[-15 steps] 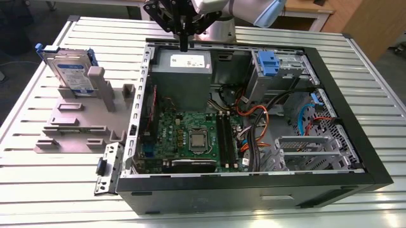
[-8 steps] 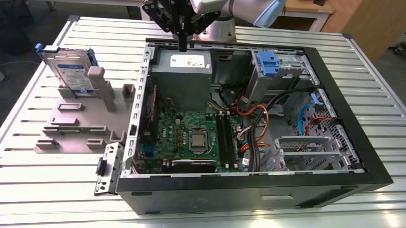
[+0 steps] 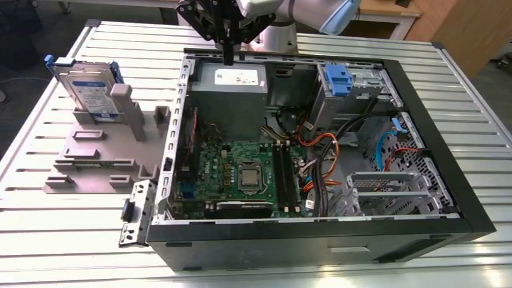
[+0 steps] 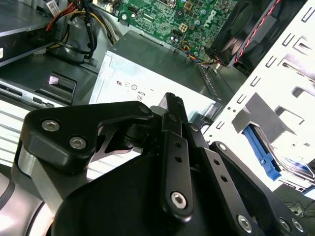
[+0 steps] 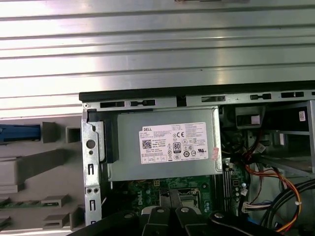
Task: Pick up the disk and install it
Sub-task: 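Reach for the disk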
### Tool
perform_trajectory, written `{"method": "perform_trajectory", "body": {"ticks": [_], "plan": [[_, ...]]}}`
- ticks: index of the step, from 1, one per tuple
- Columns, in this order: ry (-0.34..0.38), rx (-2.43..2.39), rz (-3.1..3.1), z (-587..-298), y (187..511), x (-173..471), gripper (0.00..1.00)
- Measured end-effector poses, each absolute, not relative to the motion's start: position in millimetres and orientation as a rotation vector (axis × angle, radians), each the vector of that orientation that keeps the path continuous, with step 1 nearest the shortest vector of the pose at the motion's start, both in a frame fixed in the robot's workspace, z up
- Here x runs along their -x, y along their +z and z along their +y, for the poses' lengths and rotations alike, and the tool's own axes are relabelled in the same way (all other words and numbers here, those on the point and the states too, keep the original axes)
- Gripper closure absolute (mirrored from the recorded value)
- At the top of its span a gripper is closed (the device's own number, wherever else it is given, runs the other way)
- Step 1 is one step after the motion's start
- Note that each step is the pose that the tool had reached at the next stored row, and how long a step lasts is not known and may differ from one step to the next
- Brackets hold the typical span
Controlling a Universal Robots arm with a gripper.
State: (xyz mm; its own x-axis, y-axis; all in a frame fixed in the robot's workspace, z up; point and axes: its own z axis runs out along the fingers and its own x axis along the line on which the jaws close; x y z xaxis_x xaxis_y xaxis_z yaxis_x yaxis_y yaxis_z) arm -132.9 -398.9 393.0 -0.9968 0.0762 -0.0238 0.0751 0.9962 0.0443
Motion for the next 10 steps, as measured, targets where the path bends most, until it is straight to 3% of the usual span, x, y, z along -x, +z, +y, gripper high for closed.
{"method": "perform_trajectory", "body": {"ticks": [10], "plan": [[0.068,-0.118,3.113,-398.9,392.9,135.8,0.89]]}}
